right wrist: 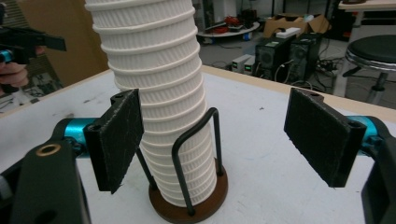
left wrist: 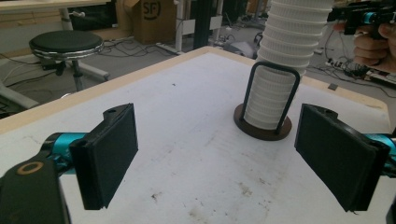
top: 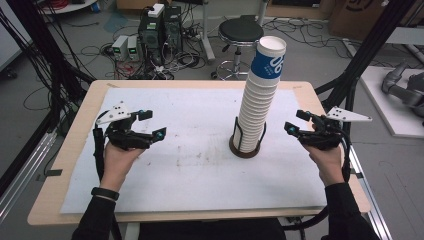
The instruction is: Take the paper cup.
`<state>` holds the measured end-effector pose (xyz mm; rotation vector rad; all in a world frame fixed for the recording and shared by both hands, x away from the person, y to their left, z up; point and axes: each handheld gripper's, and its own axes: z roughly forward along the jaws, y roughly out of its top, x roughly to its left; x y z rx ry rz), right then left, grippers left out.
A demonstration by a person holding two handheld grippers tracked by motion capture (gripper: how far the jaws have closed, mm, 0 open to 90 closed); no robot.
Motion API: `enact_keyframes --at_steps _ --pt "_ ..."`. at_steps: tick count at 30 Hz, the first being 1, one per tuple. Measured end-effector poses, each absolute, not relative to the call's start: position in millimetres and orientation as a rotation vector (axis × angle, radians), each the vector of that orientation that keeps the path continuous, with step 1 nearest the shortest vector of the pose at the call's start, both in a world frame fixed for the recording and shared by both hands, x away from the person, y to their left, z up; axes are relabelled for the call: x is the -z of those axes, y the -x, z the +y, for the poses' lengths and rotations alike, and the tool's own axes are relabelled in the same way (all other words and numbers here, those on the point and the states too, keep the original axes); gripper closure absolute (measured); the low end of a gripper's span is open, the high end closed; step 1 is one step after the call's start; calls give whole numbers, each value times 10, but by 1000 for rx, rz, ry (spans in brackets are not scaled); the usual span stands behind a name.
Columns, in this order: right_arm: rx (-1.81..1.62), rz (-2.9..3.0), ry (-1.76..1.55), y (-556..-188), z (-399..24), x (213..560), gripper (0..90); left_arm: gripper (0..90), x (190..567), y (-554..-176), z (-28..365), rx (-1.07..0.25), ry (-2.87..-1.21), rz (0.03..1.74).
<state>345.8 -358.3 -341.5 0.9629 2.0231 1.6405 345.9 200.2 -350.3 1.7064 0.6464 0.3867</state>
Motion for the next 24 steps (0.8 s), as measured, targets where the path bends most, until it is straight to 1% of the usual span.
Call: enact_keyframes --at_steps 24 --pt "-1690 2020 -872 -3368 -3551 3246 199 133 3463 -3460 1981 -360 -1697 630"
